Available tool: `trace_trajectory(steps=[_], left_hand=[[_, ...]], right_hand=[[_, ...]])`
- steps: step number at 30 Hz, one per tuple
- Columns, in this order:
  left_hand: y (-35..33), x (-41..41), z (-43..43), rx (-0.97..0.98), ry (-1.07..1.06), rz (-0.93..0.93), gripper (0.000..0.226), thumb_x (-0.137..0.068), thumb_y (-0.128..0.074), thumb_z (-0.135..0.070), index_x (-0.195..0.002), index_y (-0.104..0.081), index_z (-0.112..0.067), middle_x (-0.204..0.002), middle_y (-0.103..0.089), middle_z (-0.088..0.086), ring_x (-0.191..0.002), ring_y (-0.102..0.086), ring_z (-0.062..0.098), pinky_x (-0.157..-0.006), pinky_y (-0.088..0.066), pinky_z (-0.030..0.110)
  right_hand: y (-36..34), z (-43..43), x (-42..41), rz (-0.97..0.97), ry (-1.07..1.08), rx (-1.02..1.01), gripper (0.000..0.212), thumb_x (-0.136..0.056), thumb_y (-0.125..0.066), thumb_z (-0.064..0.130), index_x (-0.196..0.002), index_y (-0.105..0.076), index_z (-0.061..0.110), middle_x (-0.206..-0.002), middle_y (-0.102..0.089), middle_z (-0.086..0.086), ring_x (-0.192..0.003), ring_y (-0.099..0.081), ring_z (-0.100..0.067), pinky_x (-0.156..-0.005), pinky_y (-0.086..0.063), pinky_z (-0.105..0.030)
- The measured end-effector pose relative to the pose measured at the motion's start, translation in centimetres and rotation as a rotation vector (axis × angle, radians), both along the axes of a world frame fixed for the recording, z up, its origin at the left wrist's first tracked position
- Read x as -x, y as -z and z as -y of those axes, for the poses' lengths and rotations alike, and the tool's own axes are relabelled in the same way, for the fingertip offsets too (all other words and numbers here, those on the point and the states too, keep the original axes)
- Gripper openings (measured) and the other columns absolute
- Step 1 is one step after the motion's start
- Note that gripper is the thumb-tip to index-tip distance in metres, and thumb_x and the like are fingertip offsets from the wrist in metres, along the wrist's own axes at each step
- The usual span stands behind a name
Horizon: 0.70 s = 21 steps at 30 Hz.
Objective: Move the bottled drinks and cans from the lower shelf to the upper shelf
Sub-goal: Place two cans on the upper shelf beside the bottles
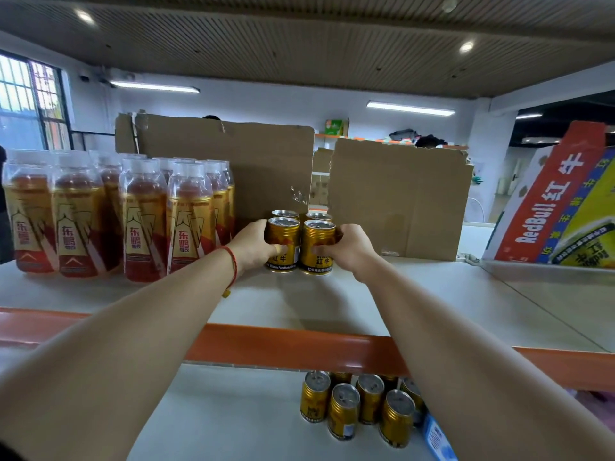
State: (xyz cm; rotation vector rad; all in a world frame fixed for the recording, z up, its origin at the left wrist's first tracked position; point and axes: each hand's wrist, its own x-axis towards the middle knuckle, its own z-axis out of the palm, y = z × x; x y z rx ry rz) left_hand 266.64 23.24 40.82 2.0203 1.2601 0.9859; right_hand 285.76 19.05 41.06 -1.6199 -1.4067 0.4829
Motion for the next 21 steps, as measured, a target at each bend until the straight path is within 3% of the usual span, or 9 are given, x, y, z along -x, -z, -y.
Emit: trace_trajectory(steps=[5,12,16,21], left_hand=[[-0.1,-0.1,0.2,0.015,0.015,0.003,0.057,-0.089,-0.071,-0.02,-0.14,-0.047,-0.012,-0.135,-0.058,0.008,-0.125,-0.054,0.026,-0.108,-0.044,0.045],[0.1,-0.1,0.2,0.017,0.016,-0.004,0.057,-0.09,-0.071,-0.02,-0.14,-0.046,-0.013,-0.135,-0.058,0.008,-0.125,-0.054,0.026,-0.108,-0.044,0.046],[0.2,-0.2,0.5,0.017,-0.018,0.02,0.055,-0.086,-0.075,-0.022,-0.134,-0.051,-0.011,-0.127,-0.062,0.008,-0.119,-0.058,0.026,-0.105,-0.046,0.045],[0.1,-0.2,2.4,0.027,-0.098,0.048,0.046,-0.085,-0.076,-0.027,-0.122,-0.056,-0.009,-0.116,-0.064,0.007,-0.108,-0.061,0.024,-0.098,-0.05,0.041]], right_hand=[[0.1,0.2,0.1,0.015,0.012,0.002,0.041,-0.071,-0.086,0.02,-0.104,-0.067,0.005,-0.105,-0.071,-0.011,-0.098,-0.066,-0.028,-0.087,-0.055,-0.042],[0.1,0.6,0.3,0.015,0.019,0.005,0.035,-0.074,-0.084,0.022,-0.101,-0.067,0.006,-0.102,-0.071,-0.01,-0.096,-0.065,-0.027,-0.082,-0.055,-0.039],[0.5,0.9,0.4,0.013,0.022,0.032,0.026,-0.076,-0.082,0.022,-0.075,-0.058,0.012,-0.079,-0.062,-0.004,-0.077,-0.058,-0.023,-0.059,-0.044,-0.028],[0.1,2.4,0.8,0.038,0.043,0.041,0.03,-0.078,-0.081,0.028,-0.08,-0.058,0.009,-0.071,-0.055,-0.001,-0.067,-0.051,-0.021,-0.051,-0.037,-0.027]])
